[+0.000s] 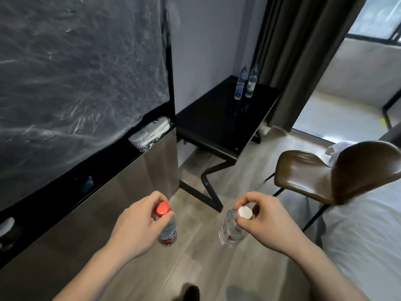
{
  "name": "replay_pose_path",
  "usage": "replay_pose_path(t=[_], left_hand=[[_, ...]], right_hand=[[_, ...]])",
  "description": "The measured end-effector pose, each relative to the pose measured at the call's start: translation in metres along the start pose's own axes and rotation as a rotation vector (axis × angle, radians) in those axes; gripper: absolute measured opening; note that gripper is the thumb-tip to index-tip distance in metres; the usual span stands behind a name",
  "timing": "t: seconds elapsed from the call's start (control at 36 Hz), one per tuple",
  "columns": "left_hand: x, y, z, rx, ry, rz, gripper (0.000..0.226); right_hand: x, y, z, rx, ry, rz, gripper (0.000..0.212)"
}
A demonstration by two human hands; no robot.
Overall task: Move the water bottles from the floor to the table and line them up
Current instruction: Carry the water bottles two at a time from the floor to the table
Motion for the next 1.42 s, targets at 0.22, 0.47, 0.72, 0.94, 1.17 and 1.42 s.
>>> replay_pose_path(t=[0.22, 0.47, 0.72, 0.94, 1.17, 1.42], left_hand=[[0.120, 0.057, 0.031, -0.031, -0.027, 0.123, 0.021], [0.220, 0.124, 0.092, -0.061, -0.029, 0.141, 0.021], [0.289, 0.190, 0.156, -0.028, 0.014, -0.017, 0.022], [0.331, 0.236, 0.191, -0.021, 0.105, -0.140, 0.021], [0.382, 0.253, 0.209, -0.006, 0.125, -0.210, 0.018], [0.482, 0.246, 0.246, -0.018, 0.116, -0.276, 0.018]], right_hand=[[0.081, 0.041, -0.046, 0.020, 0.092, 0.069, 0.020], [0.175, 0.123, -0.097, 0.041, 0.058, 0.091, 0.021], [0.273, 0.202, -0.169, 0.040, -0.068, 0.044, 0.014], [0.363, 0.248, -0.221, -0.028, -0.150, 0.001, 0.015], [0.442, 0.278, -0.238, 0.029, -0.222, -0.029, 0.019], [0.538, 0.308, -0.245, 0.036, -0.215, -0.079, 0.020]])
Point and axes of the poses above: each hand's wrist, its own x-axis towards the middle knuckle, its own z-axis out of the palm, y = z × x, the point moved 1 cm from there along x, towards the middle knuckle, and after that the axes turned 6 degrees about y, right-handed, at the moved point
